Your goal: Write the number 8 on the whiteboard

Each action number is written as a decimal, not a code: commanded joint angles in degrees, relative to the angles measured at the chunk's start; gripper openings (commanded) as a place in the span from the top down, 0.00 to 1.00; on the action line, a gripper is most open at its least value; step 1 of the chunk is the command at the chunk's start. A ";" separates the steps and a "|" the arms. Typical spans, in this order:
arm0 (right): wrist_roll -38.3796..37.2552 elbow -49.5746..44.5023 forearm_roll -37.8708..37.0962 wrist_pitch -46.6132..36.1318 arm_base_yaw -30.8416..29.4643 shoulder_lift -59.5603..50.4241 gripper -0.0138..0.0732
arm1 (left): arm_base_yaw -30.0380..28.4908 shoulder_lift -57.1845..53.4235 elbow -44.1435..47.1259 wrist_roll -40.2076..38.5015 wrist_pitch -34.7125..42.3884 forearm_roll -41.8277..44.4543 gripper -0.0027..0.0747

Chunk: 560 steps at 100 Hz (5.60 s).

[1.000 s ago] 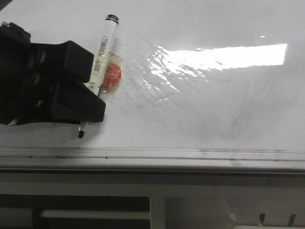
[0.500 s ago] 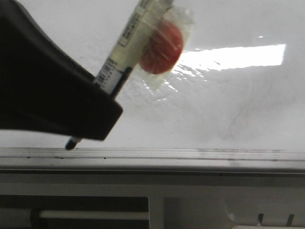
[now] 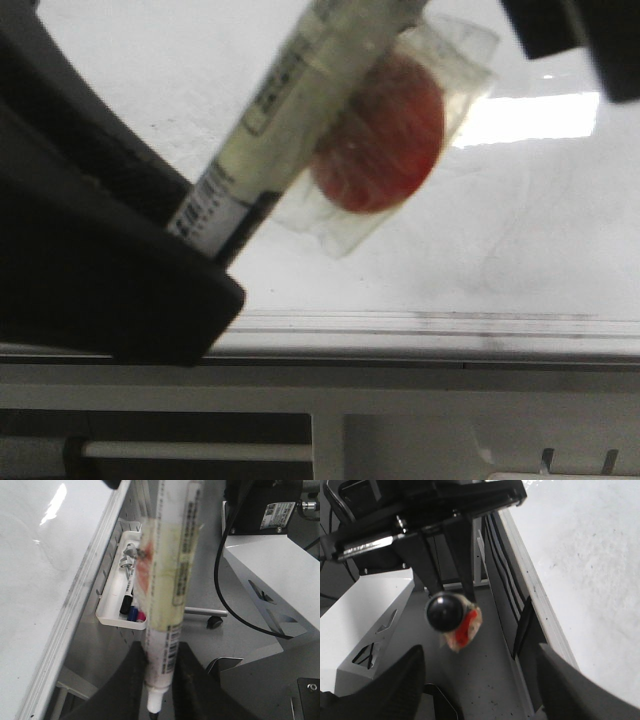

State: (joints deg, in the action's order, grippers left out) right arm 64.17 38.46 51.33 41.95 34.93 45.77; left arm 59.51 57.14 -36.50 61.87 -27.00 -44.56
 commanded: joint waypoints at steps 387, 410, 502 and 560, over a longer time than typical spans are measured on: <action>-52.23 1.99 -53.74 -26.86 -3.69 8.38 0.89 | -15.15 -34.28 10.96 -18.33 14.30 -8.74 0.99; -52.23 4.50 -54.08 -26.18 -7.25 8.38 0.89 | -15.15 -34.28 10.96 -18.33 14.22 -8.74 0.99; -51.87 15.61 -53.99 -14.08 6.86 -1.00 0.90 | -15.15 -30.45 9.31 -17.37 10.54 -7.99 0.62; -46.12 18.25 -52.71 -2.25 27.19 11.40 0.92 | -8.38 0.67 -3.24 21.10 -8.13 -27.19 0.42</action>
State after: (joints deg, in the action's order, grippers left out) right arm 17.50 54.62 -1.71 44.45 61.50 57.27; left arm 49.13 55.64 -37.53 78.59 -35.35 -65.98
